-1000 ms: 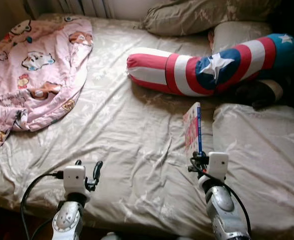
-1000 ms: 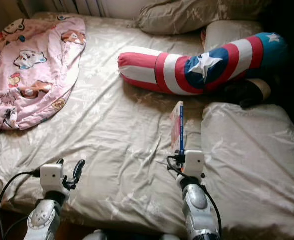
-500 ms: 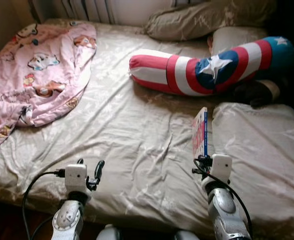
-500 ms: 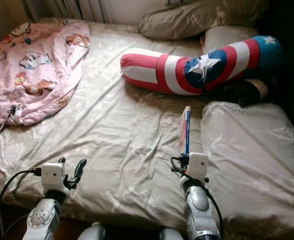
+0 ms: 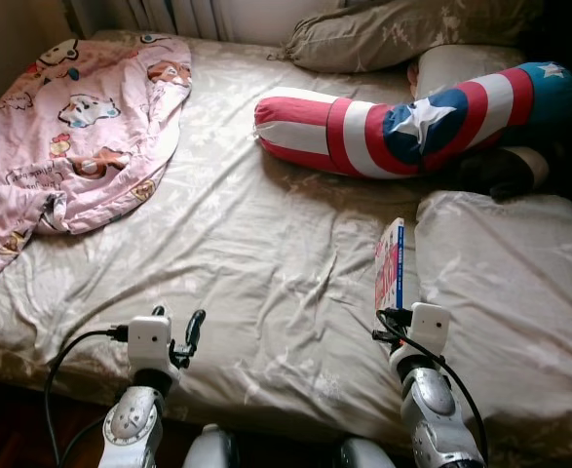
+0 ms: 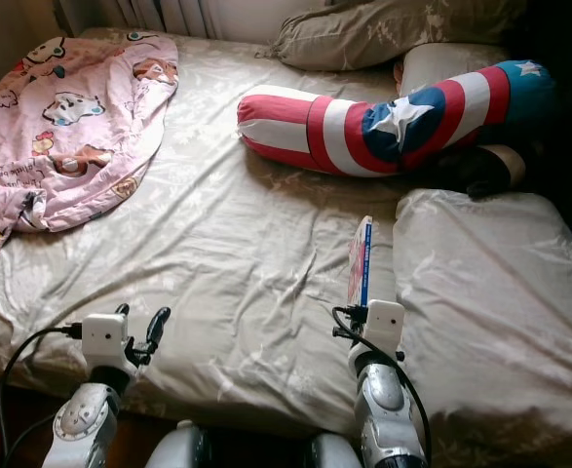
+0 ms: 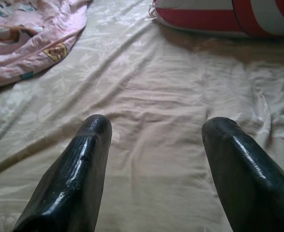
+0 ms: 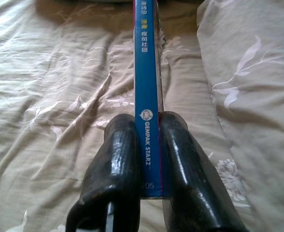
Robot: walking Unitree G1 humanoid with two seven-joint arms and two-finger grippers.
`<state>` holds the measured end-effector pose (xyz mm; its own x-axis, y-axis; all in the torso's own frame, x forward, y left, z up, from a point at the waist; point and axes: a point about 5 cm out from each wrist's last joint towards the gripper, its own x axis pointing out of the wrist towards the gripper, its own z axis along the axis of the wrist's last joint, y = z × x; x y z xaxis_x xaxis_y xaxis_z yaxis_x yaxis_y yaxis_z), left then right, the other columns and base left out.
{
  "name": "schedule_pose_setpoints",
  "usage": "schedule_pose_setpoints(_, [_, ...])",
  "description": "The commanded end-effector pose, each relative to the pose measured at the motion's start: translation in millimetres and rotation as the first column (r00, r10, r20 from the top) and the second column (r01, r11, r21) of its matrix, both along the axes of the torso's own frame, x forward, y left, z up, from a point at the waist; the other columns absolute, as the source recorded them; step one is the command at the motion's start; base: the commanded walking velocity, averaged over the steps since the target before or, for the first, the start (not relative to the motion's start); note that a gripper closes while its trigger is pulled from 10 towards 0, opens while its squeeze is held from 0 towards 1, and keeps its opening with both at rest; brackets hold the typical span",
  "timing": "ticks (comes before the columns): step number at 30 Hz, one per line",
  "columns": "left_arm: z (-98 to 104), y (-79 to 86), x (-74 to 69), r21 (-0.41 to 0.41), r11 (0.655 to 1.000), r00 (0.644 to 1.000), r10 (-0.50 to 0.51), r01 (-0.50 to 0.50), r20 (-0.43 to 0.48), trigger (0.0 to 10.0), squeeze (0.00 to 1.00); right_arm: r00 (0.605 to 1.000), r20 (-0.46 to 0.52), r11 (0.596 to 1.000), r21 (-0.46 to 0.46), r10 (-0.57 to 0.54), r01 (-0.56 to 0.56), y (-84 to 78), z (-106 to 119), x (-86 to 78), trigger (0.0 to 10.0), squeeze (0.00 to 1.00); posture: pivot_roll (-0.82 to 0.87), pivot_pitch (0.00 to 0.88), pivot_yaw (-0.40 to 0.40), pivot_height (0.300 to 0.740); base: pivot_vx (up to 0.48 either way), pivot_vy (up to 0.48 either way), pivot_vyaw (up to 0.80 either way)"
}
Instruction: Clean up the room
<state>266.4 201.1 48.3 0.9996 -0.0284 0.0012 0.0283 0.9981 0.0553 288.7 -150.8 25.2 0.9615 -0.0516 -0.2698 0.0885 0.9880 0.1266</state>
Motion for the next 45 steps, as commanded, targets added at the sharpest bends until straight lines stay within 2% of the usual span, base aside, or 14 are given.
schedule_pose_setpoints(1, [-5.9,0.3,-4.4,-0.004,1.0,0.999,-0.002,0.001,-0.036,10.0,0.0,1.0,0.02,1.0,0.006,-0.006,0.005,-1.3,1.7,-0.1,10.0,0.0,0.06,0.178,-0.032,0.651,0.0,0.0,0.0])
schedule_pose_setpoints(15, [-2.3,-0.8,-3.1,0.001,1.0,1.0,-0.003,0.003,-0.028,10.0,0.0,0.998,0.013,0.998,0.011,-0.058,0.058,-9.5,4.3,6.1,10.0,0.0,0.07,0.195,-0.032,0.651,0.0,0.0,0.0])
schedule_pose_setpoints(19, [-0.8,-0.2,-2.1,0.003,1.0,1.0,-0.002,0.002,-0.026,10.0,0.0,0.997,-0.037,0.986,-0.151,-0.071,0.065,-18.3,4.7,13.9,10.0,0.0,0.07,0.201,-0.031,0.651,0.0,0.0,0.0])
schedule_pose_setpoints(22, [-0.7,0.0,-2.1,0.003,1.0,1.0,-0.001,0.001,-0.026,10.0,0.0,0.998,-0.034,0.979,-0.196,-0.057,0.05,-19.4,7.6,17.6,10.0,0.0,0.07,0.204,-0.032,0.651,0.0,0.0,0.0])
schedule_pose_setpoints(24, [-0.6,0.0,-2.5,0.003,1.0,1.0,0.0,0.0,-0.026,10.0,0.0,0.999,-0.043,0.957,-0.289,-0.027,0.014,-21.5,10.5,22.8,10.0,0.0,0.07,0.207,-0.032,0.651,0.0,0.0,0.0])
schedule_pose_setpoints(29, [-0.2,-0.7,-3.2,0.002,1.0,1.0,0.0,0.0,-0.028,10.0,0.0,0.999,-0.04,0.924,-0.382,0.007,-0.021,-22.7,13.4,28.1,10.0,0.0,0.07,0.209,-0.032,0.651,0.0,0.0,0.0])
schedule_pose_setpoints(34, [0.3,-0.5,-3.4,0.004,1.0,1.0,0.002,-0.002,-0.027,10.0,0.0,1.0,0.025,0.889,-0.457,-0.008,0.018,-29.0,23.6,33.6,10.0,0.0,0.08,0.222,-0.029,0.651,0.0,0.0,0.0])
schedule_pose_setpoints(36, [0.9,-0.4,-3.1,0.006,1.0,1.0,0.002,-0.002,-0.026,10.0,0.0,0.995,0.066,0.858,-0.513,0.069,-0.026,-26.4,30.2,36.5,10.0,0.0,0.08,0.224,-0.028,0.651,0.0,0.0,0.0])
schedule_pose_setpoints(38, [2.4,0.1,-2.5,0.007,1.0,1.0,0.004,-0.004,-0.023,10.0,0.0,0.957,0.105,0.76,-0.634,0.269,-0.144,-18.2,39.8,38.5,10.0,0.0,0.08,0.23,-0.024,0.651,0.0,0.0,0.0])
schedule_pose_setpoints(40, [2.6,0.2,-2.3,0.007,1.0,1.0,0.003,-0.003,-0.022,10.0,0.0,0.916,0.096,0.66,-0.723,0.389,-0.204,-16.2,42.6,37.1,10.0,0.0,0.08,0.231,-0.024,0.651,0.0,0.0,0.0])
schedule_pose_setpoints(41, [2.6,0.5,-2.3,0.008,1.0,1.0,0.002,-0.002,-0.023,10.0,0.0,0.895,0.079,0.609,-0.758,0.439,-0.232,-18.6,42.3,35.7,10.0,0.0,0.07,0.231,-0.023,0.651,0.0,0.0,0.0])
schedule_pose_setpoints(42, [2.7,0.6,-2.3,0.009,1.0,1.0,0.002,-0.001,-0.023,10.0,0.0,0.887,0.068,0.596,-0.764,0.456,-0.248,-20.5,41.6,35.1,10.0,0.0,0.07,0.231,-0.023,0.651,0.0,0.0,0.0])
schedule_pose_setpoints(44, [2.9,0.5,-2.2,0.01,1.0,1.0,0.001,-0.001,-0.022,10.0,0.0,0.865,0.02,0.525,-0.802,0.501,-0.285,-25.6,39.0,33.4,10.0,0.0,0.07,0.231,-0.023,0.651,0.0,0.0,0.0])
schedule_pose_setpoints(45, [3.1,1.0,-2.2,0.011,1.0,1.0,0.001,-0.001,-0.022,10.0,0.0,0.841,-0.023,0.449,-0.838,0.54,-0.311,-27.9,36.9,31.7,10.0,0.0,0.08,0.232,-0.022,0.651,0.0,0.0,0.0])
